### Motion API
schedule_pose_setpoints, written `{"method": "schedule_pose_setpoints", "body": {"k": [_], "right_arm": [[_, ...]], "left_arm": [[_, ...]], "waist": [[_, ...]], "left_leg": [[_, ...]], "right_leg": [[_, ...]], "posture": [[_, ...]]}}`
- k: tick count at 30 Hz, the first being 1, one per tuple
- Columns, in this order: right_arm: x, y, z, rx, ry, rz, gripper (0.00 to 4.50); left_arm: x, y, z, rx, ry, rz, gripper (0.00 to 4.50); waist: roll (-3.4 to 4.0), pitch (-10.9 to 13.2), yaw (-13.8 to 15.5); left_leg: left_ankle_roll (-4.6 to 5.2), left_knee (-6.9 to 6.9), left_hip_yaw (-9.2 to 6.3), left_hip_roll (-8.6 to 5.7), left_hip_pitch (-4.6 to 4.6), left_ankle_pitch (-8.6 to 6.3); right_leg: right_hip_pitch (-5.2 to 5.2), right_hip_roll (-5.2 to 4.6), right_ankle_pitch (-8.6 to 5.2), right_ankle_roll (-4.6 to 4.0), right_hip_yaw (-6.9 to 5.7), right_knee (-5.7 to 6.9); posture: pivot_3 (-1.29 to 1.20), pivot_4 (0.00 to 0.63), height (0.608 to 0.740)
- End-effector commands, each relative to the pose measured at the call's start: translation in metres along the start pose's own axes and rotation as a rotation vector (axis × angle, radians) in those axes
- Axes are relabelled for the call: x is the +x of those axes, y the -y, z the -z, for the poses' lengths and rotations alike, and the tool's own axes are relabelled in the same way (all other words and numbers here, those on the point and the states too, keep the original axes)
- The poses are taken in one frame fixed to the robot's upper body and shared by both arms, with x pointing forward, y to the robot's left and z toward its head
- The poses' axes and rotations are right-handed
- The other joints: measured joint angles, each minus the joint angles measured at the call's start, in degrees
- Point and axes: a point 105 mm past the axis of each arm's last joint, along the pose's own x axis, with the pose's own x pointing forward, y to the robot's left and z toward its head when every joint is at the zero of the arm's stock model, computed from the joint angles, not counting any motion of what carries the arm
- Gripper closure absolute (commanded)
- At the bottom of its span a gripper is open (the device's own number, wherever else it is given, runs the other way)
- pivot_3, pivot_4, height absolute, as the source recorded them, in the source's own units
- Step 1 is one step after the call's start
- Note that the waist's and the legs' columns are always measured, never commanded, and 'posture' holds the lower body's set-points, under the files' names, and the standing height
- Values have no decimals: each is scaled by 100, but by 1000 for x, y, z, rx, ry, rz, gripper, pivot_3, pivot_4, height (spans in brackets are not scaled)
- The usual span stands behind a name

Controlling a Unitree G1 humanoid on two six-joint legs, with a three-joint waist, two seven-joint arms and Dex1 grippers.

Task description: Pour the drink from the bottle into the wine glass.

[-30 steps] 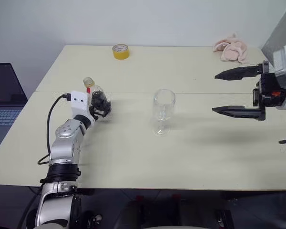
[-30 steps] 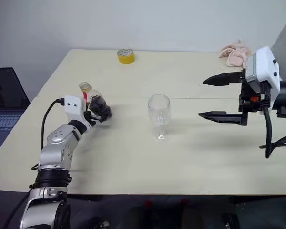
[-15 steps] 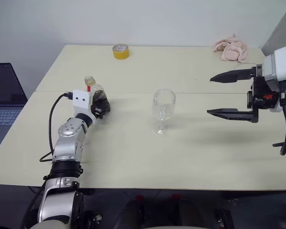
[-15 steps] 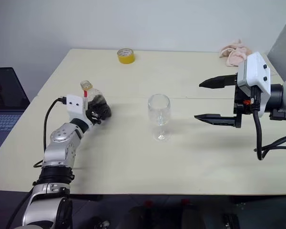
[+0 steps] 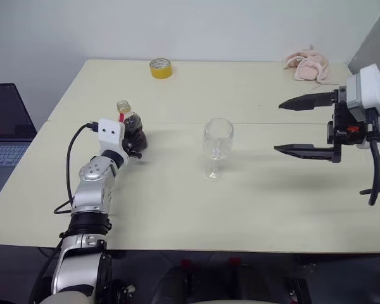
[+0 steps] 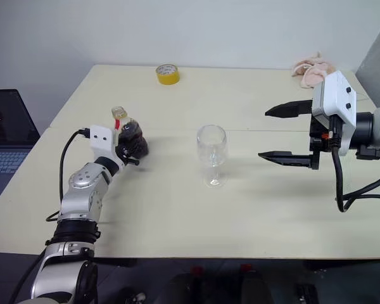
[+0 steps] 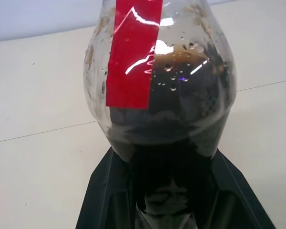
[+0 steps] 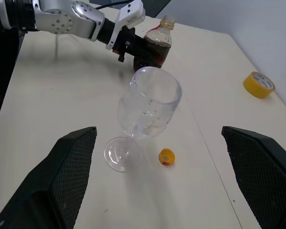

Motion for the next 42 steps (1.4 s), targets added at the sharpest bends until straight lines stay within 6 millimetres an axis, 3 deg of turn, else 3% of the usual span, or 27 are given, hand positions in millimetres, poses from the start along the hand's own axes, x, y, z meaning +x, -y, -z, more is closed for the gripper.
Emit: {"method": "schedule_pose_setpoints", "body": {"k": [1, 3, 7, 21, 30, 42], "right_arm": [[-5, 1, -4, -12, 1, 21, 0], [-8, 1, -2, -6, -1, 31, 0], [-10, 1, -2, -3, -4, 46, 0], [-27, -7, 1, 13, -52, 156, 0], [-33, -19, 0, 29, -66, 213, 0], [-41, -22, 4, 45, -94, 268, 0]], "left_arm": [[2, 1, -38, 147, 111, 1, 3398], [2, 6, -46, 243, 142, 17, 3398], [4, 23, -64, 248, 208, 84, 3398], [21, 79, -124, 304, 368, 313, 3398], [28, 114, -136, 471, 411, 465, 3398], [30, 122, -147, 680, 491, 484, 3398]], "waist": [[-1, 1, 0], [-3, 2, 0], [-3, 2, -1], [-8, 4, 7], [-10, 7, -2], [-14, 9, -4]], "left_leg": [[0, 0, 0, 0, -1, 0], [0, 3, -2, 0, -8, 0], [-1, 25, -1, -3, -54, 1], [-1, 71, -15, -8, -81, 0], [0, 71, -16, -6, -79, 0], [0, 73, -17, -8, -80, 0]], "right_leg": [[0, 0, 0, 0, -1, 0], [-4, 0, 0, 0, -2, 0], [-54, -3, 1, 0, -1, 37], [-54, -3, 0, 1, -20, 57], [-50, -1, 0, 1, -24, 60], [-49, -1, 0, 1, -26, 63]], "posture": [[0, 150, 740], [0, 150, 740], [0, 150, 740], [0, 150, 740], [0, 150, 740], [0, 150, 740]]}}
